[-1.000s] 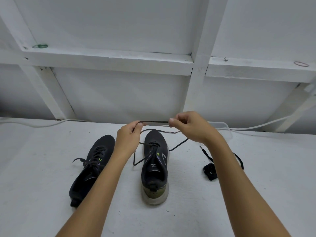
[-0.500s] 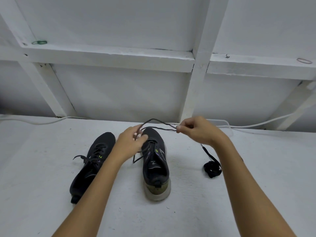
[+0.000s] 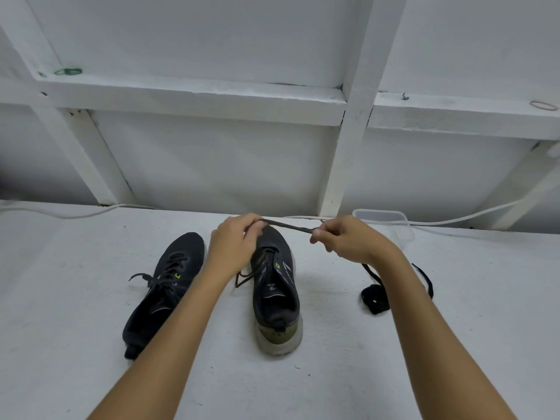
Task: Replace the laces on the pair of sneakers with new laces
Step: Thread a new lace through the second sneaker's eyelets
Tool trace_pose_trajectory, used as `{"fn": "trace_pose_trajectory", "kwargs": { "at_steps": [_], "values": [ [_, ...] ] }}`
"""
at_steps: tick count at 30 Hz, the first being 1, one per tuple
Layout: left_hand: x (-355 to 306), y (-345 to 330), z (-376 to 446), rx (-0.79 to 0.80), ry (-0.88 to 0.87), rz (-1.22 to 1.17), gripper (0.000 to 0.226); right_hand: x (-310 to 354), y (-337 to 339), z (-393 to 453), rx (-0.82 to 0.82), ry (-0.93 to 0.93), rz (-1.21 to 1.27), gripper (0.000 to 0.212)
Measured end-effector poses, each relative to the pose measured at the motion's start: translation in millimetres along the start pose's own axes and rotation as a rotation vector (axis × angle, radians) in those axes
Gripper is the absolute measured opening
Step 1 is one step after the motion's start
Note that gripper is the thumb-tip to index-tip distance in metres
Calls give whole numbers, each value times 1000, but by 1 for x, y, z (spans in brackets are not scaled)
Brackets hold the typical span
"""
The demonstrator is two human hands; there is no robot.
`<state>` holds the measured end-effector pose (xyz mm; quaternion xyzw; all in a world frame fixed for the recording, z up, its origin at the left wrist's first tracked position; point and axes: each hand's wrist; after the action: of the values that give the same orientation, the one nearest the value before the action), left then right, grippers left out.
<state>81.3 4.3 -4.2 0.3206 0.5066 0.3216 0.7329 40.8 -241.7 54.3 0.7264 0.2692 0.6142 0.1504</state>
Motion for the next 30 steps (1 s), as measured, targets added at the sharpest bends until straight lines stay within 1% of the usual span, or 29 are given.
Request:
{"fn": "trace_pose_trajectory", "kwargs": {
  "at_steps": [3, 5, 9, 11, 13, 15, 18, 20, 22, 24, 26, 28, 30],
  "values": [
    [16, 7, 3, -29, 164, -45, 21, -14, 9, -3, -4, -71, -7, 25],
    [22, 9, 4, -31, 223, -21, 22, -21, 9, -3, 7, -113, -2, 25],
    [28, 7, 3, 59, 301, 55, 29, -29, 6, -6, -3, -218, 10, 23],
    [28, 5, 2, 111, 274, 50, 29, -30, 6, -11, -51, -225, 60, 15],
    [25, 2, 1, 175, 210, 47, 28, -26, 6, -16, -72, -177, 185, 10],
    [23, -5, 1, 246, 179, 113, 32, -19, 4, -19, -51, -105, 350, 12],
    [23, -14, 0, 332, 231, 215, 35, -13, -2, -17, -25, -74, 581, 22],
    [23, -16, -1, 331, 253, 257, 25, -16, -8, -13, 34, -85, 689, 21],
    [20, -15, -2, 284, 243, 290, 32, -23, -17, -8, 56, -113, 733, 20],
    [16, -13, -2, 220, 176, 261, 35, -29, -30, -2, -22, -152, 754, 18],
    [11, -14, -3, 184, 81, 193, 28, -33, -44, 3, -112, -172, 831, 15],
    [7, -16, -3, 243, 13, 168, 16, -36, -59, 8, -181, -175, 873, 14],
    [4, -17, -4, 334, -3, 182, 8, -41, -72, 12, -237, -177, 853, 10]
  ]
}}
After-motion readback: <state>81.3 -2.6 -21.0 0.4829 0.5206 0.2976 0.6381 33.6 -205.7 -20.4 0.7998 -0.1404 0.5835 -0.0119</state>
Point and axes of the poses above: each hand's wrist, its own z-axis towards the middle knuckle, its own y-axis out of the back of the hand, x = y × z, and after that the axes turned 13 degrees about z, right-handed
